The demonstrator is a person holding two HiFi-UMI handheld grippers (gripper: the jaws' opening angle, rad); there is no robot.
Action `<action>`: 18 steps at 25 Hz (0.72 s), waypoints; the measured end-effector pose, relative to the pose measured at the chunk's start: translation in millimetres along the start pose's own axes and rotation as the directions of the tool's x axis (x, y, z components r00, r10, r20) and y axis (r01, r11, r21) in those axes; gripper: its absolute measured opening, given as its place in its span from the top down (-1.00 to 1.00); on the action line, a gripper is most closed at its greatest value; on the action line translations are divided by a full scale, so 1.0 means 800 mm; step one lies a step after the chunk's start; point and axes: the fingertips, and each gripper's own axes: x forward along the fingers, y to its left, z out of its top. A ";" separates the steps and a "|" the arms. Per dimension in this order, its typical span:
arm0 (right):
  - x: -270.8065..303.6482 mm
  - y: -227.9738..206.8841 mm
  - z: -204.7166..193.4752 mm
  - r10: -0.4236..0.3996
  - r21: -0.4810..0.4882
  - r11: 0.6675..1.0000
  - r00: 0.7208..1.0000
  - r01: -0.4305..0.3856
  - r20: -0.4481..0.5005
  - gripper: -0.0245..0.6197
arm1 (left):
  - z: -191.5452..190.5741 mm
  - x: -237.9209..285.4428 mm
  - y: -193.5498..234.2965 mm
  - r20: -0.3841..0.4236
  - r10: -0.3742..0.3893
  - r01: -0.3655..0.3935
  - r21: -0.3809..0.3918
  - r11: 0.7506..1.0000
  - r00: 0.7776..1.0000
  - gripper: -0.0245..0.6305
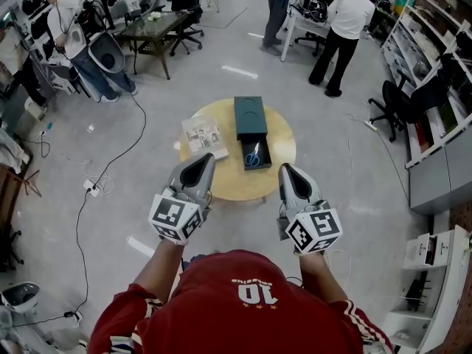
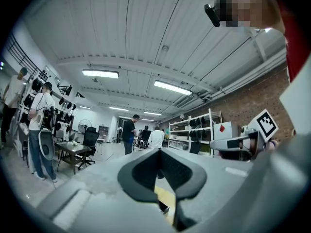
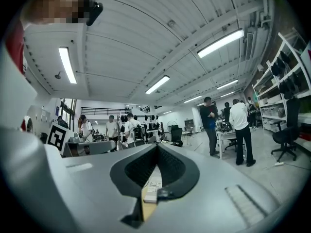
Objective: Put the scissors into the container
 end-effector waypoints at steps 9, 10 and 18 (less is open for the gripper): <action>0.007 0.017 -0.002 -0.012 -0.080 0.997 1.000 0.012 -0.008 0.96 | 0.005 -0.013 0.006 0.024 -0.004 0.004 -0.007 1.000 1.000 0.92; 0.007 0.019 -0.002 -0.010 -0.082 0.997 1.000 0.009 -0.010 0.96 | 0.007 -0.013 0.006 0.027 -0.003 0.003 -0.008 1.000 1.000 0.92; 0.012 0.031 -0.001 0.004 -0.090 0.996 1.000 -0.005 -0.013 0.96 | 0.010 -0.021 0.014 0.042 0.006 -0.005 -0.025 1.000 0.999 0.92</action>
